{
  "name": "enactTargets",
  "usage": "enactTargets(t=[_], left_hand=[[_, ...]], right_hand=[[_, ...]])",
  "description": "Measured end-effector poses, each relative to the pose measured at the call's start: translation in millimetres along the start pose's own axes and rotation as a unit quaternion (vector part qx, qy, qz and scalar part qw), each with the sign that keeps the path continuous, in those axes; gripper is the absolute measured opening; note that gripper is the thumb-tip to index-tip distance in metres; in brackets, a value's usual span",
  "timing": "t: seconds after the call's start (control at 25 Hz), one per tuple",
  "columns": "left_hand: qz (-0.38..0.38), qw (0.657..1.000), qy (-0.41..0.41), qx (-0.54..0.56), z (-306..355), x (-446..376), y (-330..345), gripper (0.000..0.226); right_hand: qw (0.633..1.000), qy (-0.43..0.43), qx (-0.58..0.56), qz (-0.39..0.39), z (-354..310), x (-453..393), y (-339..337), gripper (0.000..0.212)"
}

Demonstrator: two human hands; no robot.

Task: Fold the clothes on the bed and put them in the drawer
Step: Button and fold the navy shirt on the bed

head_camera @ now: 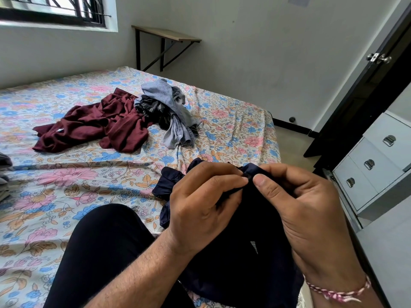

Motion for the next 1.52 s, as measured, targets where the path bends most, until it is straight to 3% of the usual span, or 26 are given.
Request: enactTargets(t=[0.16,0.48,0.72,0.96,1.2,1.52], left_hand=[[-0.002,1.0,-0.005,-0.001,-4,-1,0,0.006],[-0.089,0.994,0.058,-0.038,-12,-6,0,0.005],[-0.09,0.995,0.031,-0.018,-15,-3,3,0.008],[-0.195,0.979,0.058,-0.007,-26,-7,4,0.009],[-0.28,0.949,-0.133,0.059,-37,-1,5,0.031],[-0.24,0.956,-0.167,-0.02,-38,3,14,0.018]], right_hand=[[1.0,0.002,-0.009,-0.005,0,1,-1,0.017],[0.998,-0.014,0.041,-0.046,4,-5,-10,0.018],[0.99,-0.031,0.096,-0.098,9,-11,-18,0.011],[0.955,-0.064,0.198,-0.21,9,-18,-30,0.018],[0.95,-0.052,0.199,-0.236,16,-16,-33,0.023],[0.932,-0.168,0.297,-0.124,38,-6,-25,0.024]])
Point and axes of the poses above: each hand's wrist, its own x-axis away from the middle knuckle, its own y-axis out of the palm, z = x × y, the point moved 1 cm from there along -x, towards the middle knuckle, and after that the axes turned 12 degrees about -y, right-handed, at the moved point
